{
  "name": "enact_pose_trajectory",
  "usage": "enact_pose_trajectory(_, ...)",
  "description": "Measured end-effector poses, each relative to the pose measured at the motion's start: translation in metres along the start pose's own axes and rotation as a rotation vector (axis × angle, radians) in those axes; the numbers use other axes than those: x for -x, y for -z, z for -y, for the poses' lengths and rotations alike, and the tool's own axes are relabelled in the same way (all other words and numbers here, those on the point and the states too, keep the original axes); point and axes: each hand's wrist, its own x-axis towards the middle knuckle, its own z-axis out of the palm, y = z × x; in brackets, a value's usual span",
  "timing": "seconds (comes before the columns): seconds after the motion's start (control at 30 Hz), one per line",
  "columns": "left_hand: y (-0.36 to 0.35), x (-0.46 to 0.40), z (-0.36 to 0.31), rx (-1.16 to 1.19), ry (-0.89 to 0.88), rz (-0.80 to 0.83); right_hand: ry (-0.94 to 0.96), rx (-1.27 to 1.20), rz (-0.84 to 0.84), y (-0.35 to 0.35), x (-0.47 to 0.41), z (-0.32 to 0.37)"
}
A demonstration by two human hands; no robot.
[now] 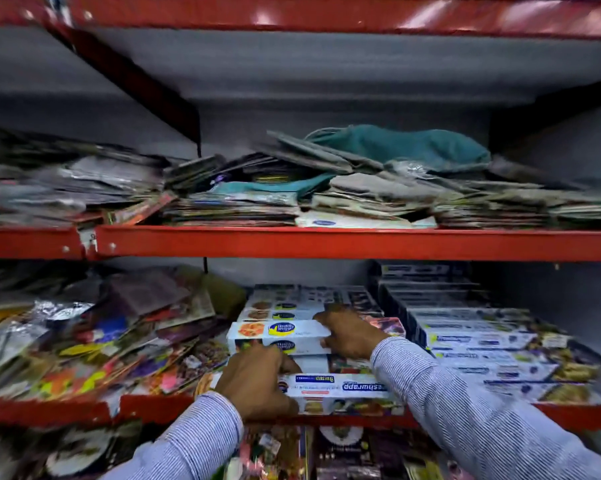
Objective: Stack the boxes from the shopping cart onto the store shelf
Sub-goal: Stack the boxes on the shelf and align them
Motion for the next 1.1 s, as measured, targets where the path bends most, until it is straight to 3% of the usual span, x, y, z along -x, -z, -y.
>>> enact_pose_trajectory(0.23,-0.004,-0.013,0.009,0.008,-0.013,-0.012,-0.045,0.018,0.008,-0.026,-0.025,-0.015)
enact_pose_trajectory(0.4,-0.004,-0.019,0.010,0.003,-0.016,0.000,-0.070,0.005,-0.119,-0.024,-0.022,-0.016)
enact_pose_trajectory(0.67,0.006,-0.047,0.010,0.062,0.057,-0.005,-0.092,-0.231,-0.144,0.004,-0.008,-0.022)
enact_pose_trajectory(0.93,-0.019,-0.069,0.011,0.127,0.021,-0.114,-0.026,-0.053,-0.083,-0.005,0.029,-0.028)
enact_pose_trajectory(1.1,-0.037,-0.061,0.012,-0.059,-0.119,-0.208,0.012,0.055,-0.166,-0.026,0.038,-0.031)
